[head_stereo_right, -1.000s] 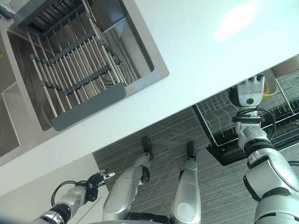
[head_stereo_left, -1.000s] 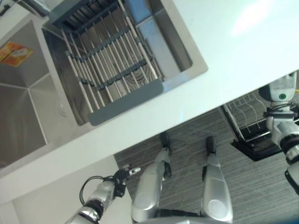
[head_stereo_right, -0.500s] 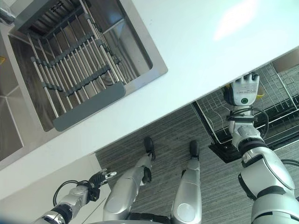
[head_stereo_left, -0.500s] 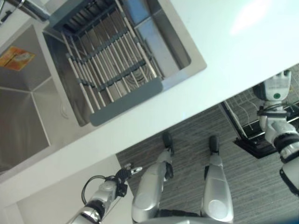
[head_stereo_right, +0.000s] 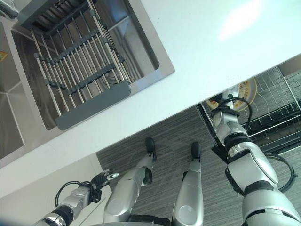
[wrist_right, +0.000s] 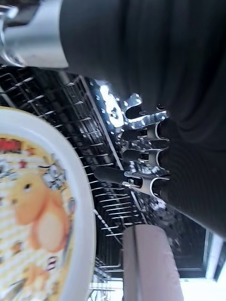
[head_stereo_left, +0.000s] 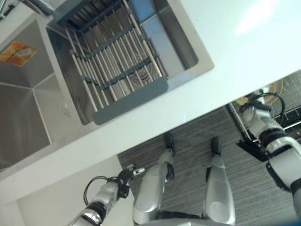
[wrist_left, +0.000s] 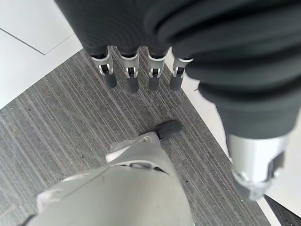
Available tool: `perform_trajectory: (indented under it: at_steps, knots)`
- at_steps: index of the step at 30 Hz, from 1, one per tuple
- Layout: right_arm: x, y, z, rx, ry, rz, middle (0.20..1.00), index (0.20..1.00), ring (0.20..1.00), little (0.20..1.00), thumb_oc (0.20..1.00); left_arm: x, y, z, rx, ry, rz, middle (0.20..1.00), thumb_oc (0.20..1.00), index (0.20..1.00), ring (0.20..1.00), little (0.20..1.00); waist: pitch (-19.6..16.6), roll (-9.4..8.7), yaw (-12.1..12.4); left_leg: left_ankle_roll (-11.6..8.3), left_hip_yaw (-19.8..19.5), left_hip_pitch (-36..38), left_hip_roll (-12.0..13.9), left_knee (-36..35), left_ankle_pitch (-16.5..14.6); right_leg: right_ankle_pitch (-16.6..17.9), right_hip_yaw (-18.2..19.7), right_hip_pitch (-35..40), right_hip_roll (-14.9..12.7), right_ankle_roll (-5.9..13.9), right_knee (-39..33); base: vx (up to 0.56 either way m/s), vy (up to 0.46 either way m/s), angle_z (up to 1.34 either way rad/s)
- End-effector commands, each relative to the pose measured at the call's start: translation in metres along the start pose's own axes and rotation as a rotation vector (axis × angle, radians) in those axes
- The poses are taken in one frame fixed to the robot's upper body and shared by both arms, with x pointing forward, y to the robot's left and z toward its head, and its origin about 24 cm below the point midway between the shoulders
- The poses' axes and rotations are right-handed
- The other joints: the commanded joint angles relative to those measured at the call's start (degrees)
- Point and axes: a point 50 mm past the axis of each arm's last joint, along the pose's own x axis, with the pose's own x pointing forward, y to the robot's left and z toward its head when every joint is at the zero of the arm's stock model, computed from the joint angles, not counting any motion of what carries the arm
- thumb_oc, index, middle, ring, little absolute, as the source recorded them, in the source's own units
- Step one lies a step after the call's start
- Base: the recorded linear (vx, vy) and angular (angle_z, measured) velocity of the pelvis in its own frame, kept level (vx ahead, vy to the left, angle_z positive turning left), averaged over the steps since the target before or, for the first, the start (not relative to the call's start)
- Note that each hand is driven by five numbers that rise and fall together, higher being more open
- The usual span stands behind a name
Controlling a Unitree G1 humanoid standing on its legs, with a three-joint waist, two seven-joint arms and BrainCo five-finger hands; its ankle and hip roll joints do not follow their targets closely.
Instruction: Place the dishes in the dishwasher.
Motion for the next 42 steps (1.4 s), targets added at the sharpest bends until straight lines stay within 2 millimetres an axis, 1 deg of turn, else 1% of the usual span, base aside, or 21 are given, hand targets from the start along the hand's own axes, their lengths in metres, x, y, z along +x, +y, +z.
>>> perform_trajectory:
  at_steps: [1, 4, 6, 7, 8, 11, 16, 18, 21, 22, 23, 24, 26, 29, 31, 32, 34, 36, 39, 40, 42]
  knots:
    - [0.031, -0.04, -0.004, -0.009, -0.006, -0.142, 1.0, 1.0, 1.0, 1.0, 1.0, 0.004, -0.016, -0.005, 0.03, 0.039, -0.045, 1.0, 1.0, 1.0, 1.0, 1.0, -0.54, 3.0, 0.79, -3.33, -5.11, -3.78, -0.28, 12.87, -12.05, -2.38, -7.69, -5.48, -1.59, -2.77, 6.34, 0.03, 0.019, 0.02]
    - [0.028, -0.042, -0.009, 0.121, 0.078, -0.211, 1.0, 1.0, 1.0, 1.0, 1.0, 0.004, -0.017, -0.007, 0.017, 0.047, -0.048, 1.0, 1.0, 1.0, 1.0, 1.0, -0.54, 2.83, 0.4, -3.32, -4.97, -3.15, -0.07, 12.79, -12.08, -2.51, -7.36, -5.23, -1.39, -2.91, 6.57, 0.05, 0.034, 0.01]
    - [0.026, -0.045, -0.012, 0.27, 0.17, -0.288, 1.0, 1.0, 1.0, 1.0, 1.0, 0.004, -0.019, -0.01, 0.005, 0.054, -0.052, 1.0, 1.0, 1.0, 1.0, 1.0, -0.54, 2.85, 0.07, -3.29, -4.76, -2.68, 0.07, 12.77, -12.22, -2.7, -7.12, -5.01, -1.27, -3.06, 6.74, 0.05, 0.052, 0.0]
    - [0.023, -0.046, -0.016, 0.42, 0.288, -0.367, 1.0, 1.0, 1.0, 1.0, 1.0, 0.004, -0.023, -0.013, -0.005, 0.062, -0.053, 1.0, 1.0, 1.0, 1.0, 1.0, -0.54, 2.83, -0.3, -3.28, -4.56, -1.92, 0.17, 12.35, -12.22, -2.81, -6.87, -4.46, -1.07, -3.21, 6.61, 0.06, 0.062, 0.0]
    - [0.021, -0.047, -0.019, 0.477, 0.328, -0.397, 1.0, 1.0, 1.0, 1.0, 1.0, 0.004, -0.024, -0.015, -0.012, 0.066, -0.052, 1.0, 1.0, 1.0, 1.0, 1.0, -0.54, 2.8, -0.61, -3.3, -4.52, -1.58, 0.19, 12.2, -12.27, -2.89, -6.66, -4.33, -0.9, -3.27, 6.63, 0.08, 0.099, -0.05]
    - [0.004, -0.046, -0.03, 0.769, 0.506, -0.529, 1.0, 1.0, 1.0, 1.0, 1.0, 0.001, -0.034, -0.03, -0.08, 0.09, -0.048, 1.0, 1.0, 1.0, 1.0, 1.0, -0.54, 2.66, -3.05, -3.17, -3.65, 1.0, 0.4, 11.54, -12.6, -3.4, -5.07, -2.9, -0.11, -3.62, 6.79, 0.12, 0.136, -0.12]
    - [-0.013, -0.039, -0.025, 0.872, 0.535, -0.543, 1.0, 1.0, 1.0, 1.0, 1.0, -0.002, -0.04, -0.042, -0.133, 0.1, -0.047, 1.0, 1.0, 1.0, 1.0, 1.0, -0.54, 2.58, -4.91, -2.92, -2.63, 2.9, 0.49, 11.18, -12.8, -3.7, -3.69, -1.68, 0.35, -3.93, 6.79, 0.07, 0.096, -0.14]
    - [-0.031, -0.04, -0.015, 0.947, 0.478, -0.585, 1.0, 1.0, 1.0, 1.0, 1.0, -0.006, -0.044, -0.055, -0.179, 0.118, -0.041, 1.0, 1.0, 1.0, 1.0, 1.0, -0.54, 2.03, -6.83, -2.72, -1.83, 4.42, 0.71, 11.18, -13.15, -4.04, -2.43, -0.63, 0.81, -4.17, 6.91, 0.1, 0.119, -0.27]
    - [-0.05, -0.033, 0.007, 0.929, 0.357, -0.458, 1.0, 1.0, 1.0, 1.0, 1.0, -0.012, -0.043, -0.069, -0.213, 0.136, -0.021, 1.0, 1.0, 1.0, 1.0, 1.0, -0.54, 0.7, -8.37, -2.58, -1.3, 6.24, 1.14, 11.38, -13.63, -4.34, -1.27, 1.05, 1.39, -4.3, 6.96, 0.07, 0.043, -0.16]
    - [-0.062, -0.027, 0.016, 0.951, 0.298, -0.349, 1.0, 1.0, 1.0, 1.0, 1.0, -0.015, -0.044, -0.075, -0.227, 0.14, -0.009, 1.0, 1.0, 1.0, 1.0, 1.0, -0.73, -0.17, -8.97, -2.41, -0.91, 7.33, 1.39, 10.99, -13.73, -4.43, -0.86, 1.94, 1.72, -4.31, 6.8, 0.05, -0.001, -0.24]
    - [-0.091, -0.021, 0.026, 0.899, 0.169, -0.245, 1.0, 1.0, 1.0, 1.0, 1.0, -0.022, -0.042, -0.086, -0.246, 0.149, 0.013, 1.0, 1.0, 1.0, 1.0, 1.0, -1.91, -1.62, -9.78, -2.3, -0.25, 8.9, 1.97, 9.59, -13.47, -4.8, -0.32, 3.23, 2.37, -4.16, 6.49, 0.04, -0.005, -0.16]
    - [-0.1, -0.024, 0.026, 0.878, 0.131, -0.241, 1.0, 1.0, 1.0, 1.0, 1.0, -0.024, -0.043, -0.09, -0.251, 0.151, 0.021, 1.0, 1.0, 1.0, 1.0, 1.0, -2.45, -2.11, -10.11, -2.24, -0.14, 9.7, 2.1, 8.8, -13.38, -4.97, -0.22, 3.97, 2.62, -3.97, 6.22, 0.04, -0.008, -0.08]
    - [-0.111, -0.035, 0.022, 0.833, 0.047, -0.234, 1.0, 1.0, 1.0, 1.0, 1.0, -0.031, -0.039, -0.099, -0.26, 0.166, 0.043, 1.0, 1.0, 1.0, 1.0, 1.0, -4.42, -3.5, -10.87, -2.31, 0.42, 12.19, 2.67, 6.71, -13.14, -5.3, -0.37, 6.75, 3.17, -3.66, 4.77, 0.05, -0.021, -0.14]
    - [-0.118, -0.058, 0.021, 0.82, -0.101, -0.26, 1.0, 1.0, 1.0, 1.0, 1.0, -0.04, -0.031, -0.114, -0.264, 0.209, 0.062, 1.0, 1.0, 1.0, 1.0, 1.0, -8.18, -5.09, -11.32, -2.79, 0.99, 16.13, 3.62, 4.82, -13.25, -5.89, -0.94, 11.86, 3.95, -3.45, 2.16, 0.12, -0.059, -0.01]
    - [-0.12, -0.075, 0.019, 1.009, -0.168, -0.203, 1.0, 1.0, 1.0, 1.0, 1.0, -0.048, -0.03, -0.126, -0.271, 0.249, 0.066, 1.0, 1.0, 1.0, 1.0, 1.0, -10.91, -5.84, -11.65, -3.0, 1.45, 18.49, 4.25, 4.31, -13.26, -6.32, -1.04, 14.72, 4.4, -3.61, 1.13, 0.17, -0.04, -0.01]
    - [-0.121, -0.081, 0.018, 1.048, -0.189, -0.21, 1.0, 1.0, 1.0, 1.0, 1.0, -0.05, -0.03, -0.13, -0.273, 0.261, 0.067, 1.0, 1.0, 1.0, 1.0, 1.0, -11.91, -6.07, -11.7, -3.11, 1.68, 18.92, 4.5, 4.18, -13.17, -6.26, -0.98, 15.27, 4.6, -3.67, 0.82, 0.16, -0.03, -0.04]
    - [-0.123, -0.092, -0.003, 1.096, -0.096, -0.319, 1.0, 1.0, 1.0, 1.0, 1.0, -0.056, -0.031, -0.14, -0.283, 0.298, 0.077, 1.0, 1.0, 1.0, 1.0, 1.0, -14.13, -6.94, -12.21, -3.2, 2.0, 20.73, 4.93, 4.15, -13.68, -6.64, -1.05, 17.33, 4.82, -3.55, 0.29, 0.15, -0.024, -0.01]
    - [-0.127, -0.093, -0.021, 1.094, -0.008, -0.383, 1.0, 1.0, 1.0, 1.0, 1.0, -0.06, -0.03, -0.146, -0.298, 0.319, 0.084, 1.0, 1.0, 1.0, 1.0, 1.0, -15.6, -7.32, -12.5, -3.33, 2.16, 21.62, 5.24, 4.31, -14.09, -6.89, -0.98, 18.41, 5.02, -3.48, 0.06, 0.1, -0.007, 0.03]
    - [-0.137, -0.089, -0.051, 1.16, 0.172, -0.449, 1.0, 1.0, 1.0, 1.0, 1.0, -0.064, -0.027, -0.152, -0.317, 0.337, 0.099, 1.0, 1.0, 1.0, 1.0, 1.0, -17.19, -7.93, -12.78, -3.26, 2.33, 22.99, 5.58, 4.45, -14.71, -7.31, -1.04, 20.01, 5.26, -3.49, -0.26, 0.08, -0.02, -0.01]
    - [-0.145, -0.083, -0.068, 1.226, 0.267, -0.466, 1.0, 1.0, 1.0, 1.0, 1.0, -0.066, -0.024, -0.154, -0.324, 0.346, 0.106, 1.0, 1.0, 1.0, 1.0, 1.0, -18.1, -8.3, -12.77, -3.2, 2.4, 23.58, 5.72, 4.57, -14.92, -7.29, -1.08, 20.82, 5.35, -3.53, -0.6, 0.09, -0.05, -0.01]
    - [-0.154, -0.077, -0.081, 1.294, 0.349, -0.495, 1.0, 1.0, 1.0, 1.0, 1.0, -0.068, -0.022, -0.156, -0.324, 0.356, 0.11, 1.0, 1.0, 1.0, 1.0, 1.0, -18.76, -8.58, -12.71, -3.07, 2.39, 24.23, 5.77, 4.65, -15.17, -7.35, -1.17, 21.57, 5.44, -3.6, -0.82, 0.08, -0.06, 0.0]
